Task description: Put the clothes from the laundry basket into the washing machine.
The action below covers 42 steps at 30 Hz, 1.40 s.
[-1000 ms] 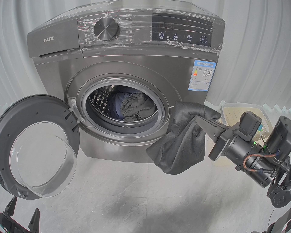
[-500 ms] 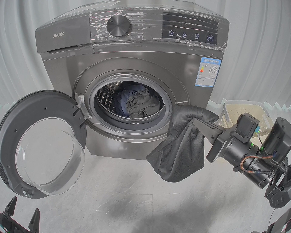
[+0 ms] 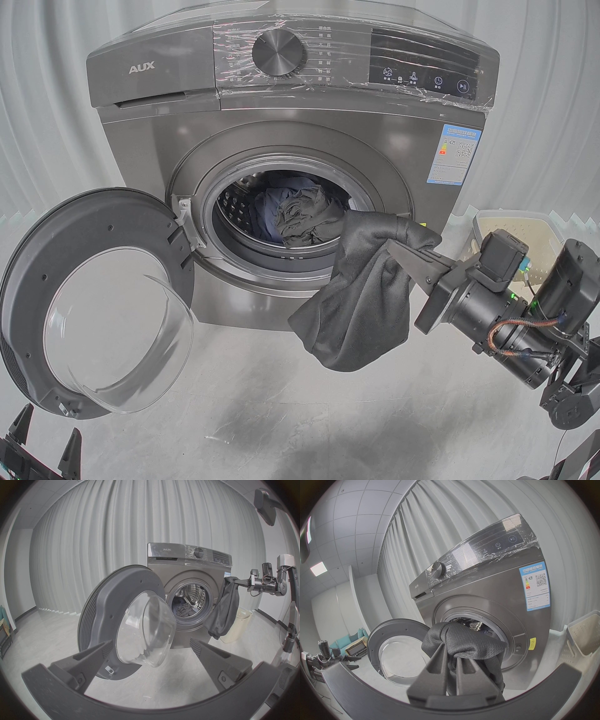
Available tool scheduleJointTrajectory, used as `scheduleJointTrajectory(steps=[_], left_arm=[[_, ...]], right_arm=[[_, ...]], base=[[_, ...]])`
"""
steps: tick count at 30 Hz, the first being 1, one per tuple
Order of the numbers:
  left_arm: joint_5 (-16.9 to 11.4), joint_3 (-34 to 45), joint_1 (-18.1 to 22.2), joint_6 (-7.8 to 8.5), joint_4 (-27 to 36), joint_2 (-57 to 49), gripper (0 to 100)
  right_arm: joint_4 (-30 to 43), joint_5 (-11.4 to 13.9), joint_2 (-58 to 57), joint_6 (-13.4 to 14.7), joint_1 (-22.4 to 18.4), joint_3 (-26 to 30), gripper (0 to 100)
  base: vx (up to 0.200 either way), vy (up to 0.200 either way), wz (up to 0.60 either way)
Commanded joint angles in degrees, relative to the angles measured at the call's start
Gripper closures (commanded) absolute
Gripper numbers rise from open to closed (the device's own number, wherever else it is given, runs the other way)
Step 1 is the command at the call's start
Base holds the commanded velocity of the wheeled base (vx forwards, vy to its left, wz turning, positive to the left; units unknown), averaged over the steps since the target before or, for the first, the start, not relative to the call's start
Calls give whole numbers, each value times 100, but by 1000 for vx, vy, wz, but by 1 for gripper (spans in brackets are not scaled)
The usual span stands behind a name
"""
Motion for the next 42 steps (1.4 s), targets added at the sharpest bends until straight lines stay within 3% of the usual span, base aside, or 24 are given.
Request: scheduleJointTrajectory(steps=[1,3,6,12,14,15,16,19,20,21,26,28,32,36,42], left_arm=[[-4,92,0,18,-3,-104,0],[-22,92,0,185,-12,-104,0],[-31,92,0,149,-12,-104,0],[-171,101,-9,281,-29,-104,0],[-233,40,-9,220,-117,-104,0],[-241,-286,-9,79,-372,-104,0],[-233,-716,-9,44,-469,-33,0],[-593,-1490,-53,97,-73,476,0],[-593,-1490,-53,97,-73,476,0],[-1366,-1657,-114,88,50,1118,0],[-2808,-1683,-185,62,-91,2472,0],[-3274,-1683,-237,176,-152,3315,0],[-3414,-1657,-580,404,-750,4361,0],[-3344,-1657,-1125,360,-1857,5592,0],[-3001,-1832,-1529,360,-2903,7270,0]], right_arm=[[-4,1,218,-1,34,-221,100],[-57,1,385,17,87,-362,100],[-92,-7,543,61,105,-458,100],[-110,-113,578,78,219,-573,100],[-110,-104,587,114,219,-581,100],[-110,-113,613,158,219,-581,100],[-110,-113,639,166,219,-599,100],[-110,-78,683,184,245,-757,100],[-110,-78,683,184,245,-757,100],[-127,-25,780,193,377,-898,100],[-514,195,991,325,447,-959,100],[-725,195,1088,316,430,-1117,100],[-769,142,1149,316,412,-1311,100],[-778,124,1149,333,395,-1364,100],[-778,54,1132,316,395,-1372,100]], base=[[0,0,0],[0,0,0],[0,0,0],[0,0,0],[0,0,0],[0,0,0],[0,0,0],[0,0,0],[0,0,0],[0,0,0],[0,0,0],[0,0,0],[0,0,0],[0,0,0],[0,0,0]])
